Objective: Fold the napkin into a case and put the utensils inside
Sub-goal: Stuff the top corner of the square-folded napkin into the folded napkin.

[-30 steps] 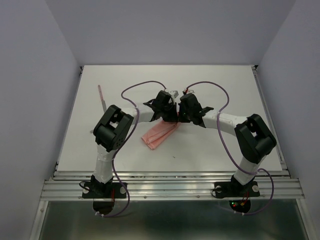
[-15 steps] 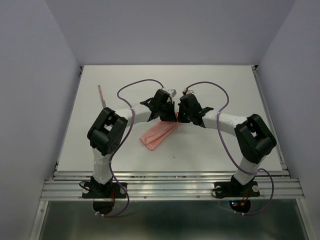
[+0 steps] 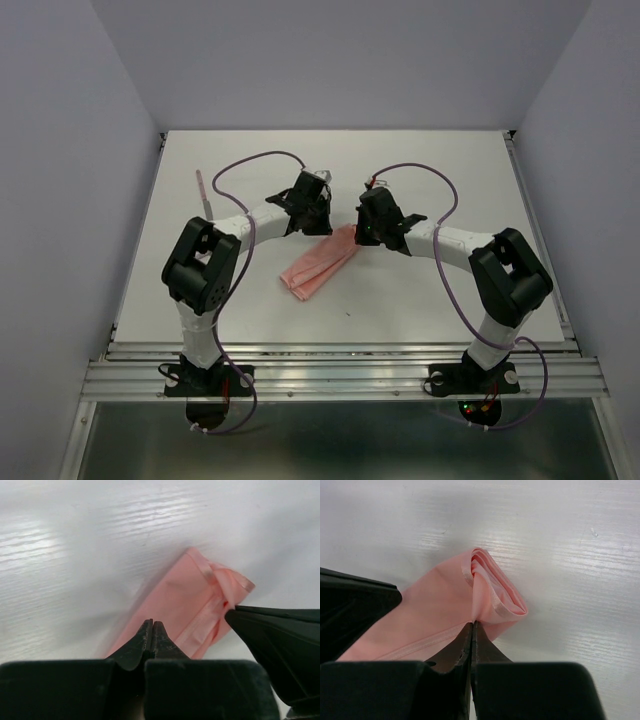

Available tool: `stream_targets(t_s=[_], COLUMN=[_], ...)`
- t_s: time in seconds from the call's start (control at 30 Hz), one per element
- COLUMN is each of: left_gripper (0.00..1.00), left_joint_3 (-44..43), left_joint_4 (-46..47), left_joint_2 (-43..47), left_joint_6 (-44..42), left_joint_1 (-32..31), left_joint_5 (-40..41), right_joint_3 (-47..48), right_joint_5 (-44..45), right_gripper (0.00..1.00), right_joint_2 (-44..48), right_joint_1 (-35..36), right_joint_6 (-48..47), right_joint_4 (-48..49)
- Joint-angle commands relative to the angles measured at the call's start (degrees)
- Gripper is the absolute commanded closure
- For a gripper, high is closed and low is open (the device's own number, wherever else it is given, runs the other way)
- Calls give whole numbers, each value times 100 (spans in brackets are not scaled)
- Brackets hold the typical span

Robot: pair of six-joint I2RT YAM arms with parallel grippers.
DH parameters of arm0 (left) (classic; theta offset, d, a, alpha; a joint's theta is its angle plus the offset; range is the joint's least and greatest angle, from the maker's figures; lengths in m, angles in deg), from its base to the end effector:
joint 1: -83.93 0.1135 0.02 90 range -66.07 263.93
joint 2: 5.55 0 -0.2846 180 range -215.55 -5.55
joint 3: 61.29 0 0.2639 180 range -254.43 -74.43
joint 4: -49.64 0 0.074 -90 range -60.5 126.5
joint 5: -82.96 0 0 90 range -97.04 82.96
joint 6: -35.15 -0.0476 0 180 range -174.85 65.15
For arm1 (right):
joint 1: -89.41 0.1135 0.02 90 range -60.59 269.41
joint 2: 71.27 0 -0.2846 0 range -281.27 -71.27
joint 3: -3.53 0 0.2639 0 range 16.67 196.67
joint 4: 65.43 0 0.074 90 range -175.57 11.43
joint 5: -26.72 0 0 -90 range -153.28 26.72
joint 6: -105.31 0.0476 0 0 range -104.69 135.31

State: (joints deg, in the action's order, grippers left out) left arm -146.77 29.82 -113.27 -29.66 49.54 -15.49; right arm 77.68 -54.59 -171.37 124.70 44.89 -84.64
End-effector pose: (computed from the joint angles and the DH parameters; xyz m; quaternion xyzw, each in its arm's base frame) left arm 0.3598 -0.2547 0.2036 0.1029 0.9059 -0.2597 0.3182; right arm 0.3246 0.2209 0.1924 -0.0171 0.9221 0.1449 0.3585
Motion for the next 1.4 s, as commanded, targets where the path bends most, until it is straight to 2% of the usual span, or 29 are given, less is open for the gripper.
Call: stream_targets(t_s=[0.0,0.3,0.8,1.3,1.37], left_gripper=[100,100,100,100,100], left_joint_3=[158,106,-44,-123,-123], left_joint_4=[70,114,184,255,255], left_joint_2=[155,120,-302,-311,-285], left_joint_6=[91,91,-23,3,-5], left_joint_1=[73,90,-94,-164,-164], left_joint_5=[352,660,-341,-570,-553], right_joint_3=[95,165,262,262,271], right_joint_5=[63,45,-34,159,369], right_gripper=[99,99,99,99,94], right_joint_2=[113,25,-115,-221,-282], right_joint_1=[48,48,48,48,48], right_joint_6=[-49,-49,-5,82,144], right_joint_4=[88,79,79,-8,-123])
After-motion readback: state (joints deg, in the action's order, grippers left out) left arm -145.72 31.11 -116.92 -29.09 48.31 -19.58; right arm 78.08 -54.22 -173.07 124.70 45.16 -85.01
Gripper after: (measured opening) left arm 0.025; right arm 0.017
